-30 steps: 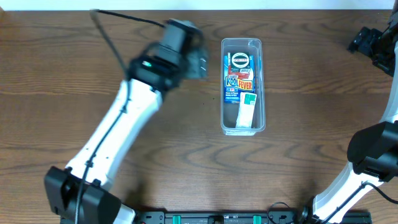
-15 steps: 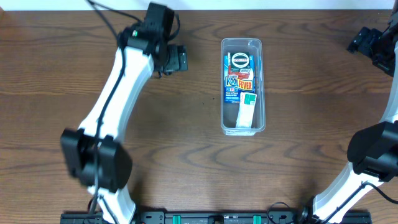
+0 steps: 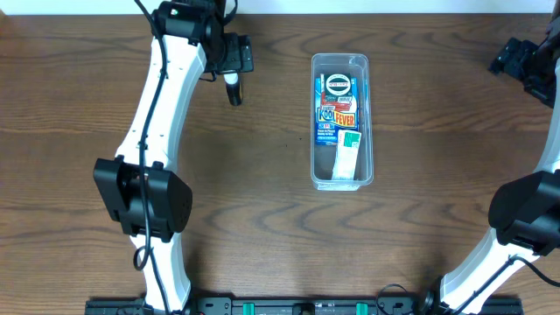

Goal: Pack container
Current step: 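Move the left gripper to the black bottle with white cap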

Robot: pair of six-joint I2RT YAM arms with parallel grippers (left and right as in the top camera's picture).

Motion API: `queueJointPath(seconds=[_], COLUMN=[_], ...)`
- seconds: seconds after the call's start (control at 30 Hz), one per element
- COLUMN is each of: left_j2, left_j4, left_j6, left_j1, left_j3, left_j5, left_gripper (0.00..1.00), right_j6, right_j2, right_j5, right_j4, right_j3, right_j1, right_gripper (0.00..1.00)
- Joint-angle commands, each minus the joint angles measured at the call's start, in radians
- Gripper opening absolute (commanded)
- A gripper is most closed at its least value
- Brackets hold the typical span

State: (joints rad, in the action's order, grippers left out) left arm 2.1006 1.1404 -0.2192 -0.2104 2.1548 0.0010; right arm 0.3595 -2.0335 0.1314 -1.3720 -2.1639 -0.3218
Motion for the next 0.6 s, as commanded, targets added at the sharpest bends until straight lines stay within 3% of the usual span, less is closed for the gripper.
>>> queueJointPath(seconds=[0.0, 0.57], left_j2=[0.04, 0.153], left_j4=[-0.003, -0.069], left_j6=[0.047, 0.095], left_j1=[0.0, 0.012], left_j3=[0.021, 0.016], left_j5=[0.014, 0.013], left_gripper=[0.98, 0.98], right_j6=[0.014, 0.014], right_j2=[0.018, 0.018], right_j5=[0.011, 0.011], right_j4=[-0.001, -0.001], right_j3=[0.003, 0.003], right_j1=[-0.005, -0.005], right_gripper=[0.99, 0.99])
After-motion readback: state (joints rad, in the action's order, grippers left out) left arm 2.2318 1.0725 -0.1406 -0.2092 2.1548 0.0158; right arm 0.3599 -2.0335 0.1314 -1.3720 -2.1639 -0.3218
